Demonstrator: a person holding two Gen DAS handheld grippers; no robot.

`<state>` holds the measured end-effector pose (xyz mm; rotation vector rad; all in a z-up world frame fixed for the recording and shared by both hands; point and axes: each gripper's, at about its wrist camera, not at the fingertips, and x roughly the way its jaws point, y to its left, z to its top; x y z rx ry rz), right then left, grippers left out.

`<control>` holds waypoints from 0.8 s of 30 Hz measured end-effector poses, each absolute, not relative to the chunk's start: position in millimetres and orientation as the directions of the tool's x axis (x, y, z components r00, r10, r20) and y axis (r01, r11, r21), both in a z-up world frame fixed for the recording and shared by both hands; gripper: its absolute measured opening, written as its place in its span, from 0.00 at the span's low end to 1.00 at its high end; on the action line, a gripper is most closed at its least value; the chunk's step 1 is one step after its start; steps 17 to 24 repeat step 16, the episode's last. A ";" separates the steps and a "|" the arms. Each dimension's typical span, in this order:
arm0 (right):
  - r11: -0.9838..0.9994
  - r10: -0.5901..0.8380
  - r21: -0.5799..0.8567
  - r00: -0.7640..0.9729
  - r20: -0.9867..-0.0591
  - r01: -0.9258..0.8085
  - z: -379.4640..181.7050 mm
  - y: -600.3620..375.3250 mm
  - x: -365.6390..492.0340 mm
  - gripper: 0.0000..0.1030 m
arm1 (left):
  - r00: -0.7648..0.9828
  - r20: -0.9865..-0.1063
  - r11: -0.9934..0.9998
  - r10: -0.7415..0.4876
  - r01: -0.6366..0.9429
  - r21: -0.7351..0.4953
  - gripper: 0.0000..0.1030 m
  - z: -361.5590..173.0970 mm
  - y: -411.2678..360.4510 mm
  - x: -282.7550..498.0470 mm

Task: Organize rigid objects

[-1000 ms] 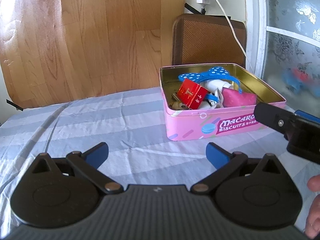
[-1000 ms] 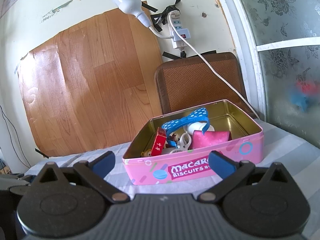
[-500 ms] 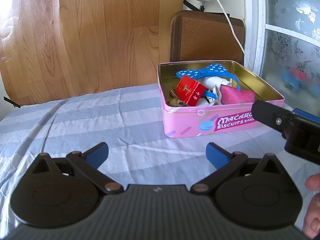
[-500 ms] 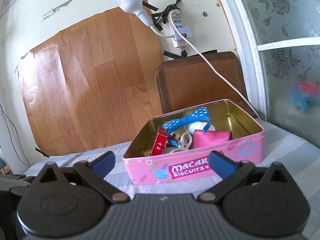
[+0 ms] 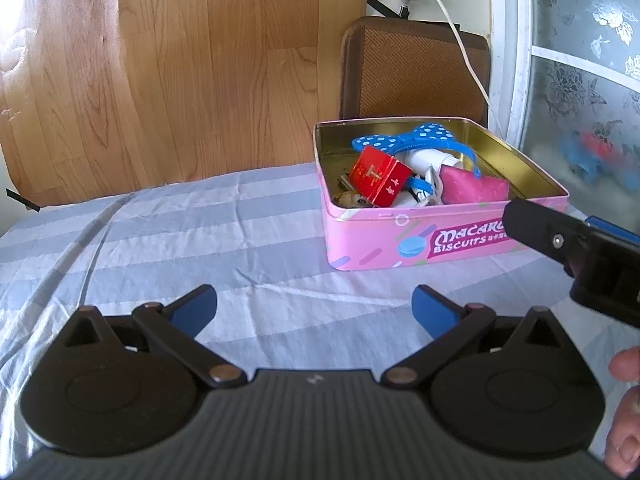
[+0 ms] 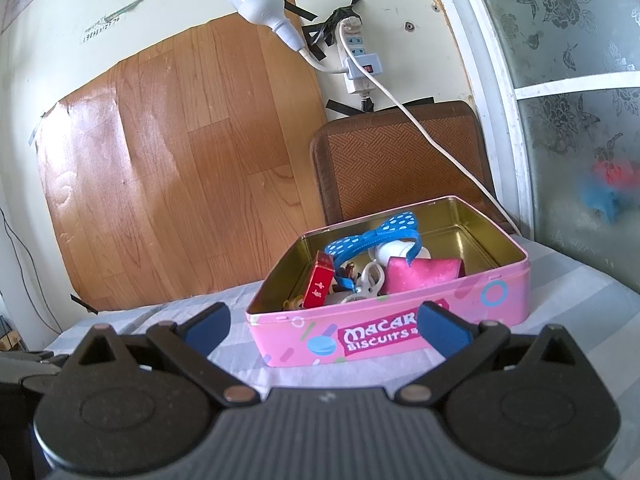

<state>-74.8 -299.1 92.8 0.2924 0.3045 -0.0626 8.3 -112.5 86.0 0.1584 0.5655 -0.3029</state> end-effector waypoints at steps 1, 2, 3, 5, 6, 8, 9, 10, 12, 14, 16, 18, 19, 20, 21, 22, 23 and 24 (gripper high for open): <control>0.956 -0.017 0.274 0.952 -0.305 0.105 92.7 -299.3 -75.1 1.00 | 0.800 -0.550 0.944 -0.239 0.324 0.063 1.00 85.7 -112.3 8.4; 0.956 -0.017 0.275 0.952 -0.305 0.105 92.7 -299.5 -74.8 1.00 | 0.800 -0.551 0.944 -0.239 0.324 0.061 1.00 85.2 -112.2 8.3; 0.956 -0.016 0.275 0.952 -0.305 0.104 92.1 -299.7 -75.3 1.00 | 0.799 -0.552 0.944 -0.239 0.324 0.059 1.00 84.9 -112.0 8.3; 0.956 -0.017 0.275 0.952 -0.305 0.105 91.4 -299.2 -76.1 1.00 | 0.796 -0.555 0.945 -0.240 0.324 0.055 1.00 84.4 -111.5 8.6; 0.956 -0.016 0.274 0.952 -0.305 0.104 91.7 -299.6 -75.4 1.00 | 0.795 -0.556 0.944 -0.242 0.324 0.053 1.00 84.2 -111.2 8.7; 0.956 -0.016 0.274 0.952 -0.306 0.104 91.5 -299.4 -75.8 1.00 | 0.790 -0.561 0.944 -0.247 0.328 0.047 1.00 83.6 -110.7 9.6; 0.956 -0.016 0.274 0.952 -0.306 0.104 91.4 -299.3 -75.6 1.00 | 0.786 -0.565 0.943 -0.250 0.331 0.042 1.00 82.9 -110.4 10.3; 0.956 -0.017 0.273 0.952 -0.307 0.105 91.2 -299.2 -75.4 1.00 | 0.783 -0.567 0.942 -0.256 0.335 0.038 1.00 82.4 -110.2 10.6; 0.956 -0.017 0.273 0.951 -0.309 0.105 90.0 -298.7 -75.7 1.00 | 0.783 -0.565 0.939 -0.262 0.342 0.037 1.00 81.9 -110.8 10.1; 0.957 -0.017 0.272 0.951 -0.309 0.105 89.8 -298.4 -76.2 1.00 | 0.786 -0.559 0.937 -0.264 0.347 0.046 1.00 82.1 -111.8 8.7; 0.957 -0.015 0.272 0.951 -0.309 0.104 89.9 -298.4 -75.9 1.00 | 0.781 -0.561 0.932 -0.276 0.360 0.042 1.00 82.5 -112.3 8.7; 0.957 -0.015 0.272 0.951 -0.309 0.104 89.9 -298.4 -75.9 1.00 | 0.781 -0.561 0.932 -0.276 0.360 0.042 1.00 82.5 -112.3 8.7; 0.957 -0.015 0.272 0.951 -0.309 0.104 89.9 -298.4 -75.9 1.00 | 0.781 -0.561 0.932 -0.276 0.360 0.042 1.00 82.5 -112.3 8.7; 0.957 -0.015 0.272 0.951 -0.309 0.104 89.9 -298.4 -75.9 1.00 | 0.781 -0.561 0.932 -0.276 0.360 0.042 1.00 82.5 -112.3 8.7; 0.957 -0.015 0.272 0.951 -0.309 0.104 89.9 -298.4 -75.9 1.00 | 0.781 -0.561 0.932 -0.276 0.360 0.042 1.00 82.5 -112.3 8.7; 0.957 -0.015 0.272 0.951 -0.309 0.104 89.9 -298.4 -75.9 1.00 | 0.781 -0.561 0.932 -0.276 0.360 0.042 1.00 82.5 -112.3 8.7; 0.957 -0.015 0.272 0.951 -0.309 0.104 89.9 -298.4 -75.9 1.00 | 0.781 -0.561 0.932 -0.276 0.360 0.042 1.00 82.5 -112.3 8.7; 0.957 -0.015 0.272 0.951 -0.309 0.104 89.9 -298.4 -75.9 1.00 | 0.781 -0.561 0.932 -0.276 0.360 0.042 1.00 82.5 -112.3 8.7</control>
